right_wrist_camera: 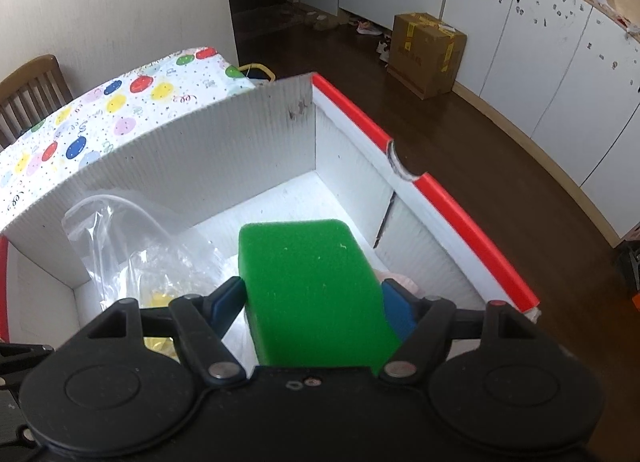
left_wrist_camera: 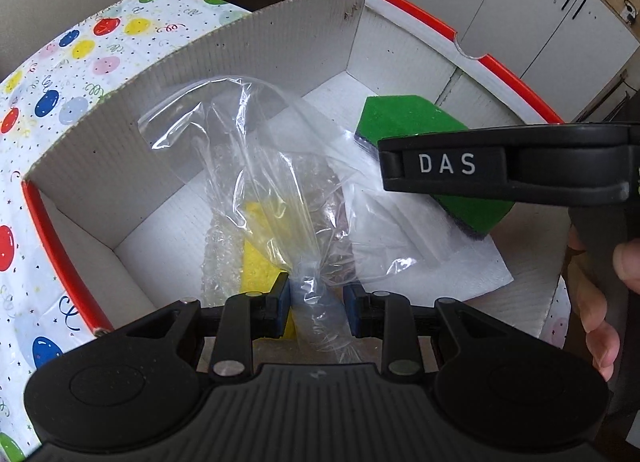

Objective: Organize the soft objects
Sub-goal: 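Open both tools to drop the bag and sponge into the box, then move both tools back over the table toward the white towel and snack bag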

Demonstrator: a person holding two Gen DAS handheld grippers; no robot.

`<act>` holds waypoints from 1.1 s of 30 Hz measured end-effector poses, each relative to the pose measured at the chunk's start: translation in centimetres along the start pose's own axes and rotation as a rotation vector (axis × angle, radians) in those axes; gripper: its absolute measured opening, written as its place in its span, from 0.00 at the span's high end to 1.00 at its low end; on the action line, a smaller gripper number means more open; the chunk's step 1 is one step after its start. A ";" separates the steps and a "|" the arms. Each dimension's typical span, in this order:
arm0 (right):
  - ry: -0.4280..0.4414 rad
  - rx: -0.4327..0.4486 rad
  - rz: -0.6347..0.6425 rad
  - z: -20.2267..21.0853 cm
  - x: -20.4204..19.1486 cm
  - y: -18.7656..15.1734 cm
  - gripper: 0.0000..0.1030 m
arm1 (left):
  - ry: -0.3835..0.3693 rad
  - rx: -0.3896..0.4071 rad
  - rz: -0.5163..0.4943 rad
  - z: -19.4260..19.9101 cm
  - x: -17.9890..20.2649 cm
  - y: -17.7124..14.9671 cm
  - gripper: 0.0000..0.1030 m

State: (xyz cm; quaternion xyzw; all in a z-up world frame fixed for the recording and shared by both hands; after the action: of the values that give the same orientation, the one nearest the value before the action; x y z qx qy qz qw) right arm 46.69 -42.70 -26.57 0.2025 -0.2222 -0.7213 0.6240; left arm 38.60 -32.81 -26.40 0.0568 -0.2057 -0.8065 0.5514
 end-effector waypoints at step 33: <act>0.215 0.170 -0.012 12.4 -0.9 -1.4 0.11 | -0.058 0.248 0.021 10.7 -1.4 -1.9 0.31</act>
State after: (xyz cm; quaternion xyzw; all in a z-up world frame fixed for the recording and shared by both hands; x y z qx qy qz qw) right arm 38.59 -40.83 -17.22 0.3321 -0.2130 -0.6777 0.6205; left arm 34.04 -28.10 -17.65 0.0990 -0.3203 -0.7703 0.5424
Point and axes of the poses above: each gripper's, at about its wrist camera, not at the fingertips, and z roughly against the way its jaws point, x to its right, y to its top, the point moved 10 cm from there along -z, roughly the way its jaws point
